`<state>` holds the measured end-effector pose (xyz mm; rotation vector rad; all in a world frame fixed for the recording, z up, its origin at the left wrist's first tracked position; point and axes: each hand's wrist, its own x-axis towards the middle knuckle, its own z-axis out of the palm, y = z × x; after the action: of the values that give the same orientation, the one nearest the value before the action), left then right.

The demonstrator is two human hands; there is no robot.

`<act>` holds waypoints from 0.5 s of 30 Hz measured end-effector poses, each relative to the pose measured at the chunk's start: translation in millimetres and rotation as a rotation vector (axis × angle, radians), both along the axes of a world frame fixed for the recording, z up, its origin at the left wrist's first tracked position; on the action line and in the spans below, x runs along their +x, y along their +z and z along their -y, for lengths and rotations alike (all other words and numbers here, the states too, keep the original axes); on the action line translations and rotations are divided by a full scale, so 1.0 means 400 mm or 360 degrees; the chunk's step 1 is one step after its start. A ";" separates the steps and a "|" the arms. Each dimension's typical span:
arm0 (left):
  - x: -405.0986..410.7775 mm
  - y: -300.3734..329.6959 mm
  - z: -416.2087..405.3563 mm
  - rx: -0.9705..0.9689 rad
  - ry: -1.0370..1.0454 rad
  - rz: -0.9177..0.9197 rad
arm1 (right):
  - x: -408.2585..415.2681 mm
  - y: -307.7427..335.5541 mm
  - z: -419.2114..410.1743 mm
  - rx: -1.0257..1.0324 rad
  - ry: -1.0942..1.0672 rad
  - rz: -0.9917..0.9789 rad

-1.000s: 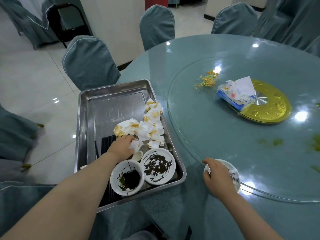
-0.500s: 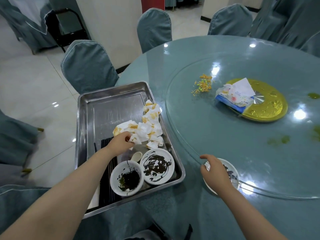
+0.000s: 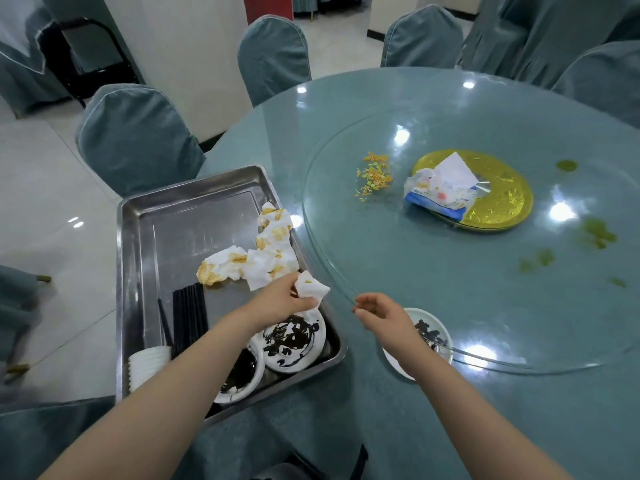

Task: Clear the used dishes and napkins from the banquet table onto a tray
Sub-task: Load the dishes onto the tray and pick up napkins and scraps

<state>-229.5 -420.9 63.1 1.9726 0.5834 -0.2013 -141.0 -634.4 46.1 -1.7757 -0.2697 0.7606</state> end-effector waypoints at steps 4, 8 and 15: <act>0.063 -0.014 0.101 -0.0025 -0.0156 0.0073 | 0.001 0.009 0.017 0.0131 -0.0084 -0.0144; 0.113 -0.024 0.183 0.0127 -0.0334 0.0034 | 0.016 -0.008 0.063 0.0040 -0.0316 -0.0151; 0.200 -0.044 0.265 0.0019 -0.0565 0.0003 | 0.041 -0.023 0.164 -0.0027 -0.0597 -0.0208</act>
<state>-149.4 -526.8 45.6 2.0769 0.2290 -0.4151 -124.4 -699.9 36.7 -1.7167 0.1552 0.6041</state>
